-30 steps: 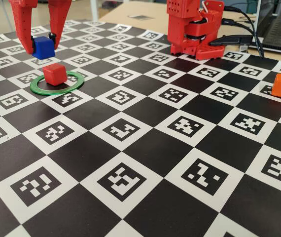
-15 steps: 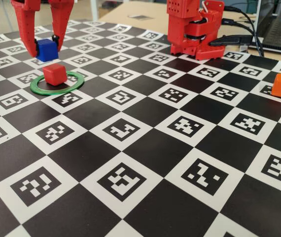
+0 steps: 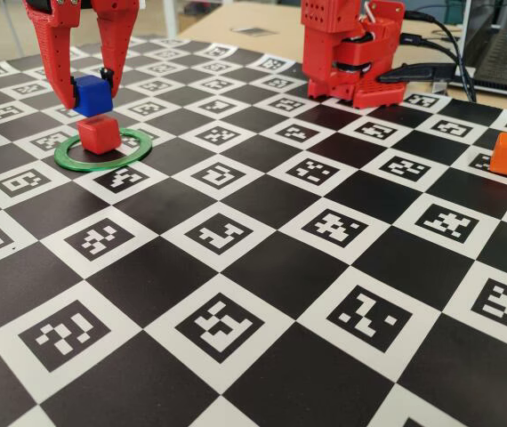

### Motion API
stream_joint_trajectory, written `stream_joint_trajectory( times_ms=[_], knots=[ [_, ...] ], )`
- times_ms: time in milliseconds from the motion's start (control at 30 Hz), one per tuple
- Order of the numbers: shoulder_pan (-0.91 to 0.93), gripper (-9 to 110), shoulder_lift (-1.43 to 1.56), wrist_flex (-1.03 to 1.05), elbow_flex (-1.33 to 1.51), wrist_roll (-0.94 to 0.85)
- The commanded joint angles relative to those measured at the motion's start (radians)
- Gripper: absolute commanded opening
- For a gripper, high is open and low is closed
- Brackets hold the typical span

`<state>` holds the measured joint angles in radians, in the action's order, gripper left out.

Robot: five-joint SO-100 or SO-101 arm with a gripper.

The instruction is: Grab the red cube then put it in the green circle then put the blue cube on top and finally the orange cube on top

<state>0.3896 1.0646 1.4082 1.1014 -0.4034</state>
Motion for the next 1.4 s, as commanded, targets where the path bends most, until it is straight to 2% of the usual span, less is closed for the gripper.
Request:
stream_joint_trajectory(
  times_ms=[0, 933, 1367],
  knots=[
    [-0.011, 1, 0.021, -0.023, -0.011, -0.002],
    [0.002, 2, 0.011, -0.043, 0.015, -0.034],
    [0.012, 25, 0.031, 0.005, 0.018, -0.051]
  ],
)
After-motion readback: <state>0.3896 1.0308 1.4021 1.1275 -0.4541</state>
